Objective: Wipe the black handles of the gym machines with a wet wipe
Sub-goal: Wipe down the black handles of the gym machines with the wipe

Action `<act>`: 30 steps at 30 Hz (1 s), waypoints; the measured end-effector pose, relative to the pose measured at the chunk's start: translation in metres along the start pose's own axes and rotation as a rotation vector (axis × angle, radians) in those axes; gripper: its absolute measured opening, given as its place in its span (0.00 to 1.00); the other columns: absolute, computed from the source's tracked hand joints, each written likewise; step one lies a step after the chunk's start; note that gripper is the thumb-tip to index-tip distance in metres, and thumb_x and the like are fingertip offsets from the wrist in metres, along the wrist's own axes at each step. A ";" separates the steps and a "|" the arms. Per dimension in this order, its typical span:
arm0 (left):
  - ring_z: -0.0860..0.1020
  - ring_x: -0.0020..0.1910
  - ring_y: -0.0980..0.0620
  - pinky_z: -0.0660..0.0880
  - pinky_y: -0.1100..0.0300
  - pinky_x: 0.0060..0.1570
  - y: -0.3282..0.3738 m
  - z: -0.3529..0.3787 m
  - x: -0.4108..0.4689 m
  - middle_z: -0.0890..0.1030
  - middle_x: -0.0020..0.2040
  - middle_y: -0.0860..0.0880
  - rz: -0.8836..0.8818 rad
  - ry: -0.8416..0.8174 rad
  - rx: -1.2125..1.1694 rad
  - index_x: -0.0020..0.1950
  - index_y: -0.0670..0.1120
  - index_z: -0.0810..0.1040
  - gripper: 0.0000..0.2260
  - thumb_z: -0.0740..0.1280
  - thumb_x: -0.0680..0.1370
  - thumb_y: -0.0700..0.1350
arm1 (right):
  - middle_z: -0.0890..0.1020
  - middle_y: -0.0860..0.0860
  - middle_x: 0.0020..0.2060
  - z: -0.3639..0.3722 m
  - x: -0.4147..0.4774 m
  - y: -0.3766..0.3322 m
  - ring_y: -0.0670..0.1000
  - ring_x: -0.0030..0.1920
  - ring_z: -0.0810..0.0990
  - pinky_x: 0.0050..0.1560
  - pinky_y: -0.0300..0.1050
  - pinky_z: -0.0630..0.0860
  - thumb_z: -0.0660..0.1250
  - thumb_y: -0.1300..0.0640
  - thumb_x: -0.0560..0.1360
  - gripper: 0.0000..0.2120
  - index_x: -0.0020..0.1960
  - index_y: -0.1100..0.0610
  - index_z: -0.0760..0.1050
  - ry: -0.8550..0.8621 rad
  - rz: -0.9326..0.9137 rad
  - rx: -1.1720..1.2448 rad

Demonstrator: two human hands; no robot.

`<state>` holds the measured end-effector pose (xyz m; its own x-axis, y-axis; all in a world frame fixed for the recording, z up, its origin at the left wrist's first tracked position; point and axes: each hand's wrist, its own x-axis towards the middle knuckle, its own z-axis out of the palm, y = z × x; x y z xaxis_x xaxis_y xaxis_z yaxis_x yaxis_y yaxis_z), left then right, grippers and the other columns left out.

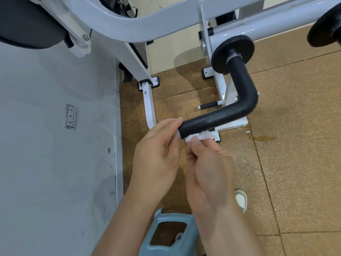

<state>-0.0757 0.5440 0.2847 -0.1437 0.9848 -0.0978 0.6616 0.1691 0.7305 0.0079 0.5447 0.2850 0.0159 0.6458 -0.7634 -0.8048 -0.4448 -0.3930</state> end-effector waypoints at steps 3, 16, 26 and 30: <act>0.73 0.60 0.66 0.70 0.68 0.62 0.000 0.000 0.005 0.76 0.59 0.63 -0.023 -0.047 -0.064 0.63 0.51 0.78 0.16 0.63 0.79 0.37 | 0.86 0.55 0.42 0.005 -0.011 0.006 0.50 0.46 0.84 0.53 0.38 0.79 0.60 0.71 0.77 0.11 0.52 0.64 0.80 -0.066 0.077 0.061; 0.75 0.51 0.64 0.71 0.68 0.52 0.012 -0.014 0.026 0.76 0.55 0.62 -0.007 -0.335 0.111 0.67 0.58 0.74 0.18 0.67 0.77 0.49 | 0.74 0.48 0.27 -0.016 0.014 -0.017 0.43 0.31 0.70 0.36 0.33 0.71 0.65 0.64 0.77 0.11 0.37 0.59 0.79 0.058 -0.022 -0.006; 0.70 0.51 0.72 0.65 0.81 0.44 0.023 -0.002 0.033 0.77 0.52 0.61 0.009 -0.316 0.214 0.65 0.58 0.74 0.15 0.61 0.80 0.46 | 0.84 0.61 0.50 -0.008 0.014 -0.013 0.56 0.56 0.82 0.61 0.51 0.76 0.60 0.66 0.80 0.11 0.56 0.66 0.79 0.093 -0.046 0.040; 0.72 0.51 0.69 0.66 0.79 0.43 0.025 0.001 0.036 0.76 0.48 0.63 0.042 -0.330 0.212 0.64 0.59 0.75 0.16 0.60 0.80 0.43 | 0.84 0.60 0.51 -0.004 0.009 -0.002 0.52 0.53 0.83 0.59 0.45 0.77 0.61 0.64 0.80 0.12 0.60 0.59 0.78 0.078 -0.106 -0.114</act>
<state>-0.0636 0.5834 0.2986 0.1084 0.9452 -0.3079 0.8045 0.0986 0.5858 0.0123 0.5486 0.2770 0.1466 0.6447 -0.7502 -0.7236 -0.4472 -0.5257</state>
